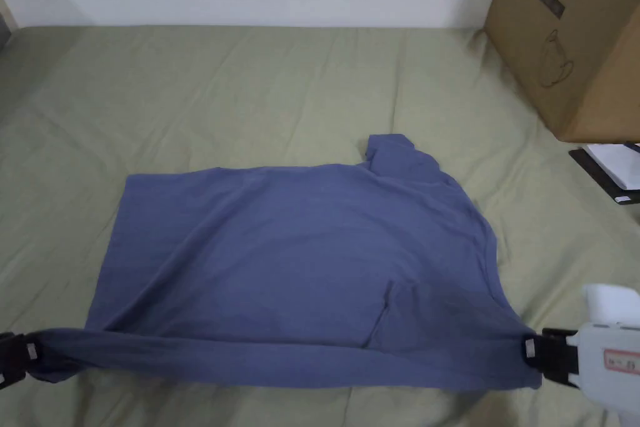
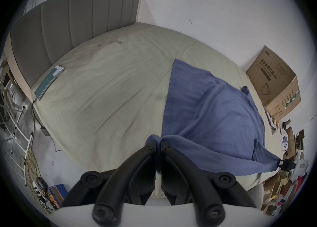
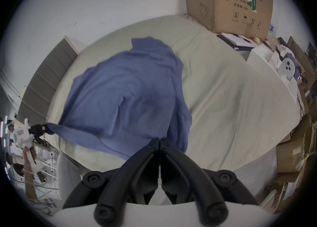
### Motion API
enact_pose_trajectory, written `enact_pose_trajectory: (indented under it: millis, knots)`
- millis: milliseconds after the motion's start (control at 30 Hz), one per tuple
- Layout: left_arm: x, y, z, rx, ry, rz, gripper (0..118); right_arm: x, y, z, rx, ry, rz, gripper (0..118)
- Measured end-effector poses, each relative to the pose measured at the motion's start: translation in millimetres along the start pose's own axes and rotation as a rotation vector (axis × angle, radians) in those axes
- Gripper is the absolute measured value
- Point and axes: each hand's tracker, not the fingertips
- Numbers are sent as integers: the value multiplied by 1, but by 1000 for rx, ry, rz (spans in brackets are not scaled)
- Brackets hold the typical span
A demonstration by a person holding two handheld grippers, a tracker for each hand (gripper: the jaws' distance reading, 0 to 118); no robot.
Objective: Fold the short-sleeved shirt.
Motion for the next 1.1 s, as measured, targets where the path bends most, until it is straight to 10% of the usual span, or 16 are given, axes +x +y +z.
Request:
enact_pose_trajectory:
  millis: [333, 533, 600, 667, 700, 900, 933, 1000, 1100]
  knots:
    - [31, 83, -64, 5, 20, -59, 3, 15, 120, -73, 28, 41, -165, 1]
    - [54, 97, -131, -89, 110, -154, 5, 3, 142, -142, -60, -78, -105, 2]
    - [56, 93, -143, -125, 130, -184, 47, 1, 137, -154, -62, -96, -88, 8]
    - [54, 87, -141, -153, 133, -173, 103, 0, 131, -156, -71, -147, -52, 66]
    - [50, 83, -131, -135, 107, -155, 105, 0, 127, -154, -75, -144, -49, 81]
    - [29, 58, -56, -34, 4, -70, 97, -2, 101, -91, 49, -110, 27, 59]
    - [26, 51, -43, -11, -22, -56, 83, -4, 94, -78, 78, -90, 37, 43]
    - [20, 35, -23, 0, -74, -35, 17, -8, 78, -57, 91, -58, 37, 7]
    - [16, 11, -18, -22, -62, -21, 3, -17, 49, -41, 81, -15, 16, 0]
